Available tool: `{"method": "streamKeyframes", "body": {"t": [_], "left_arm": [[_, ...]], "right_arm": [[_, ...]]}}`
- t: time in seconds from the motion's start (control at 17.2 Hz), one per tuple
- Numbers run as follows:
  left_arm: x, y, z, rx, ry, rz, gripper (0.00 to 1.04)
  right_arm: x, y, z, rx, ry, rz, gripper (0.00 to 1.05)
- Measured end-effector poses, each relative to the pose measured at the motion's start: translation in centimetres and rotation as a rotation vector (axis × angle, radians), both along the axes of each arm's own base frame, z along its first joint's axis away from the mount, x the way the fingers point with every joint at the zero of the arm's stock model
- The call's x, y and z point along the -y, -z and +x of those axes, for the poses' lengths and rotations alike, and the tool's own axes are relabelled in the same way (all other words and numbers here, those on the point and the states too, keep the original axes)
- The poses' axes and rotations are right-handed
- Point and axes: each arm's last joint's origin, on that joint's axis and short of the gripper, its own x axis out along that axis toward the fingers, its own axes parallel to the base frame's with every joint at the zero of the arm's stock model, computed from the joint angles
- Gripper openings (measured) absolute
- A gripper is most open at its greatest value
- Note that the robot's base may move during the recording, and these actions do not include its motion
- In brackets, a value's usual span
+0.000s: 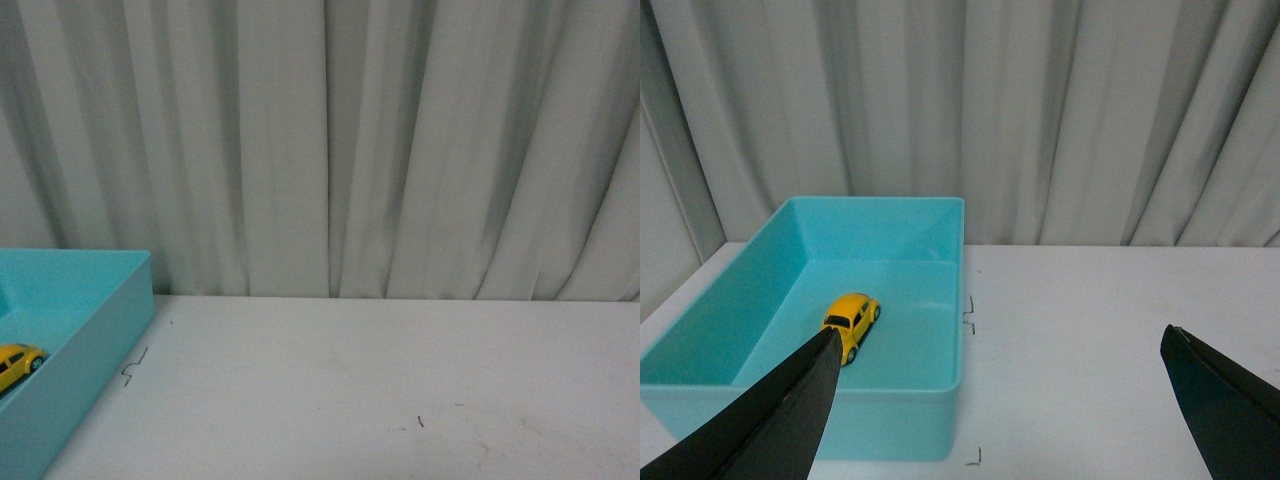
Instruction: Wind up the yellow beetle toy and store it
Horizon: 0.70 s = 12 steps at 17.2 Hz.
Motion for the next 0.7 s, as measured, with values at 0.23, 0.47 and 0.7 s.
{"method": "streamKeyframes", "body": {"t": [0.23,0.47,0.7], "left_arm": [[0.0,0.0,0.0,0.0,0.0,0.0,0.98],[0.0,0.0,0.0,0.0,0.0,0.0,0.98],[0.0,0.0,0.0,0.0,0.0,0.0,0.98]], "right_arm": [[0.0,0.02,0.0,-0.002,0.0,0.0,0.98],[0.0,0.01,0.0,-0.001,0.0,0.0,0.98],[0.0,0.01,0.0,-0.002,0.0,0.0,0.98]]}}
